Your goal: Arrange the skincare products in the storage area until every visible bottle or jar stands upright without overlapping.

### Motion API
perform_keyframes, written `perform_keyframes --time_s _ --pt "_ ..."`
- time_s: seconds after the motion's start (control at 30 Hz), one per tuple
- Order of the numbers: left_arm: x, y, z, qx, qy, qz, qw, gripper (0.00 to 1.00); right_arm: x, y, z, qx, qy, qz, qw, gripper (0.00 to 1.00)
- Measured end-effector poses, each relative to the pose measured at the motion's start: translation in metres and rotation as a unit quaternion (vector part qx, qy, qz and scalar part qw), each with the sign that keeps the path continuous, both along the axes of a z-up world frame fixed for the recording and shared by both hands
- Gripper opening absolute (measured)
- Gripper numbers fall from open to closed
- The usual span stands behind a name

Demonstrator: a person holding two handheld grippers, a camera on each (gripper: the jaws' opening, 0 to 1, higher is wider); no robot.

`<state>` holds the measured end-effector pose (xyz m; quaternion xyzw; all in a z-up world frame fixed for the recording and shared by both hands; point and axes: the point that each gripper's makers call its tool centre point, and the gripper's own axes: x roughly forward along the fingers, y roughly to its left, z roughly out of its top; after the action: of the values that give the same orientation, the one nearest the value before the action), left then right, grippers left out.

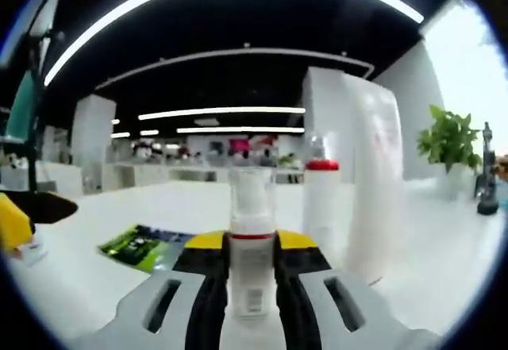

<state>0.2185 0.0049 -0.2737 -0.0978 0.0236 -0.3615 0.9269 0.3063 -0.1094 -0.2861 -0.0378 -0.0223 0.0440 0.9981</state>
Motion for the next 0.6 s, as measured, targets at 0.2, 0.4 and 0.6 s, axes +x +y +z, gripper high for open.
perform_keyframes --time_s 0.2,0.4,0.6 --pt "0.000 0.004 -0.002 0.004 0.002 0.008 1.0000 0.53 0.001 -0.003 -0.001 -0.003 0.000 -0.003 1.0000 0.20" --pt "0.006 0.011 -0.006 0.009 0.002 0.037 0.9993 0.73 0.000 -0.004 -0.001 0.002 0.000 0.000 1.0000 0.20" --pt "0.007 0.013 -0.010 0.014 0.006 0.045 0.9989 0.74 -0.001 -0.005 -0.002 0.004 0.002 -0.001 1.0000 0.20"
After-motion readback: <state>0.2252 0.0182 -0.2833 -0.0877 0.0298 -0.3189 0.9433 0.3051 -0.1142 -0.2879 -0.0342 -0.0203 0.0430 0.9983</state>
